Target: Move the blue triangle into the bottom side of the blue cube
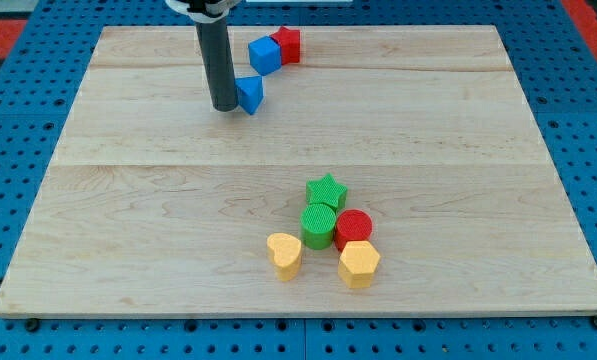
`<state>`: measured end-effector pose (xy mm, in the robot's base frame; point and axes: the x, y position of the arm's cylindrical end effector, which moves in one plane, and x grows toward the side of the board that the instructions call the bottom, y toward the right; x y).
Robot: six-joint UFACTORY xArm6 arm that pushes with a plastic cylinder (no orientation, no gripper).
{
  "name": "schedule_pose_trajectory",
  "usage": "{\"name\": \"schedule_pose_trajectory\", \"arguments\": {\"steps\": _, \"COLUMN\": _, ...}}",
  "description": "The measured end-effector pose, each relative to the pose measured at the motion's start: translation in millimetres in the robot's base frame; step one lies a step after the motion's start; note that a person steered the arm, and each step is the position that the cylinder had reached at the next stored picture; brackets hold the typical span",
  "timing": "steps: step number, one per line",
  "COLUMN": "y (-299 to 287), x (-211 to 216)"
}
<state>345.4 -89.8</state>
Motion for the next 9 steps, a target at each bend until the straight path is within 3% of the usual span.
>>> {"name": "schedule_pose_trajectory", "arguments": {"steps": 5, "y": 94.6, "x": -3.2}}
{"name": "schedule_pose_trajectory", "arguments": {"steps": 8, "y": 100.3, "x": -34.7}}
{"name": "schedule_pose_trajectory", "arguments": {"steps": 9, "y": 97.0, "x": 10.2}}
